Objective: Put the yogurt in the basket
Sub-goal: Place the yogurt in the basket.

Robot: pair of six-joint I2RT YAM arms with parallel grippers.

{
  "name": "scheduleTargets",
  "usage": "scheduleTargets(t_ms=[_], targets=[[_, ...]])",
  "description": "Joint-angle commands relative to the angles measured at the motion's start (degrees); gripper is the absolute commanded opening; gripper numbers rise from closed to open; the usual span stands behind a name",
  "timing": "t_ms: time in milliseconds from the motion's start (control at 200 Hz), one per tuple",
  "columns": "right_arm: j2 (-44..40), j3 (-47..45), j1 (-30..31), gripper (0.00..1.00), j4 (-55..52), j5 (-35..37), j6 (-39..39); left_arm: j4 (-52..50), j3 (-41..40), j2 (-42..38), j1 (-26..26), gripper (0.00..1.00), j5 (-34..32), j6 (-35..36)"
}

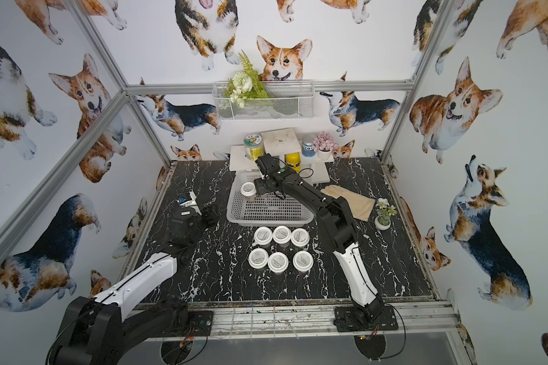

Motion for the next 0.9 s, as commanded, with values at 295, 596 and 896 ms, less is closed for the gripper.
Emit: scheduleTargets(t_ms=[295,596,896], targets=[[1.2,0.9,0.1,0.69,0.6,2.6,0.5,1.8,0.4,0.0,0.1,0.55,0.4,0.9],[2.3,2.5,0.3,0.69,-1.3,3.6,0.1,1.8,0.5,0.0,0.1,0.55,0.4,0.8],[2.8,3.4,0.7,0.69,-2.7,4.3,-0.3,1.8,0.5,0.0,0.1,0.55,0.4,0.8]])
